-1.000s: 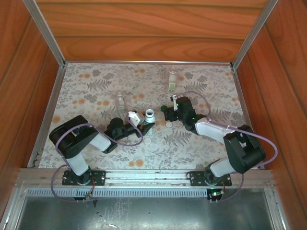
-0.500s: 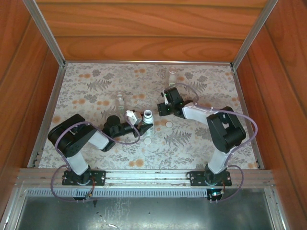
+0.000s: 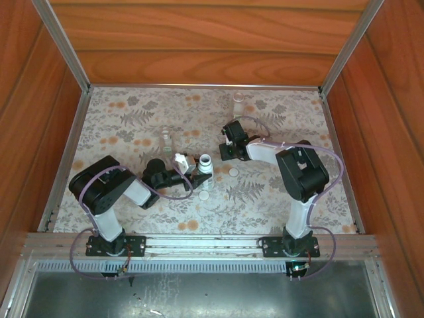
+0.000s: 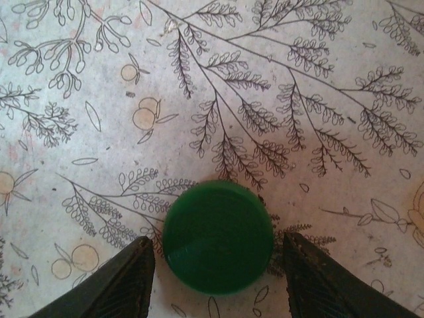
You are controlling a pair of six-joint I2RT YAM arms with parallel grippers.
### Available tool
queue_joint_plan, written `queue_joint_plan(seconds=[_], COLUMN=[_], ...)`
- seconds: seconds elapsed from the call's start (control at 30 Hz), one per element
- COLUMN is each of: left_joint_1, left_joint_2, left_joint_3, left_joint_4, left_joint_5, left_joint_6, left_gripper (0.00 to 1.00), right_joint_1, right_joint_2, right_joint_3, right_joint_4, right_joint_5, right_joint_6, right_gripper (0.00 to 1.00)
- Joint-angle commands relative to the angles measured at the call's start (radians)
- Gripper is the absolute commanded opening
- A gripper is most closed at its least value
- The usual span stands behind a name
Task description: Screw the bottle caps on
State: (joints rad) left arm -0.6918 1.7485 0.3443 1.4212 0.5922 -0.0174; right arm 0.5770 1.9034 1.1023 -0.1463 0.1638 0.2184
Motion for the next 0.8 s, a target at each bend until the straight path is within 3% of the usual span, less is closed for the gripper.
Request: queue_joint_plan(seconds=[0.0,0.4,0.77], left_joint_1=[0.004,0.004,0.006], left_joint_2=[0.023,0.02,0.014], left_joint_3=[0.008,0.008,0.002], left_joint_4=[-0.005,-0.005,-0.005], left_joint_5=[0.036,0.034,0.016], left_joint_6=[0.002,-0.003,0.012], left_gripper=[0.59,0.58,0.59], right_joint_1=[0.007,0.008,0.013], right_joint_2=[0.029,0.025,-0.097], right_joint_3=[0.021,0.033,0.015], right_joint_4=[0.003,-0.02,-0.063], right_joint_5=[0.02,0.022,-0.001], right_joint_6=[0.01,-0.012,-0.012], right_gripper=[0.56,0.45,0.45])
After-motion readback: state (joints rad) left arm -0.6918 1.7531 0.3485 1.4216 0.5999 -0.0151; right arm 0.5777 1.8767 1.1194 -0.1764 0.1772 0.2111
